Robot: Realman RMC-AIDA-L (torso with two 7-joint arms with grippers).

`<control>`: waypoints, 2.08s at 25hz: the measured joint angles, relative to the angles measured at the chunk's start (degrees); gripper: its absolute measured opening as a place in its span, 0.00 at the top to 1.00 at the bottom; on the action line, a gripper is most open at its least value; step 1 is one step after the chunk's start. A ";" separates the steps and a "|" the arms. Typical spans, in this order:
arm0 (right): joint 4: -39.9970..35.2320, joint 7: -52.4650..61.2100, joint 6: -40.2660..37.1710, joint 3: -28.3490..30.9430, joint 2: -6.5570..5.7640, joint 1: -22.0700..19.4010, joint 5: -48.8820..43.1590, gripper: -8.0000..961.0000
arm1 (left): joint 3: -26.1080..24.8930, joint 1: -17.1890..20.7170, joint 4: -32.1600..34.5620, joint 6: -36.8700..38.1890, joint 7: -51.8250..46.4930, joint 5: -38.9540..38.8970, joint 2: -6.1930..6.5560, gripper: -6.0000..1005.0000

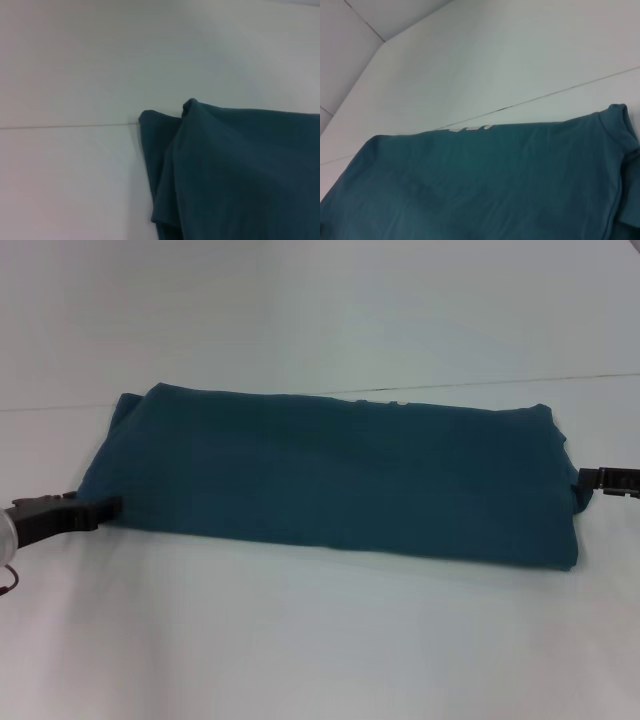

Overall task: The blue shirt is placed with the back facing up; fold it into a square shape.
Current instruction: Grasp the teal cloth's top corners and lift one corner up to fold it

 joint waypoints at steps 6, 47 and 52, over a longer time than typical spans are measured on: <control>0.00 0.00 -0.16 0.11 0.00 -0.06 0.06 0.33 | 0.28 0.17 0.85 0.12 -0.28 0.05 -0.12 0.44; 2.30 0.85 1.33 -0.68 1.64 -0.02 -7.07 0.34 | 0.80 -0.54 0.98 0.28 -1.76 1.40 -0.12 0.99; 2.33 0.82 2.00 -0.68 1.96 0.23 -7.07 0.34 | 0.84 -0.54 0.98 0.31 -1.76 1.40 -0.12 0.99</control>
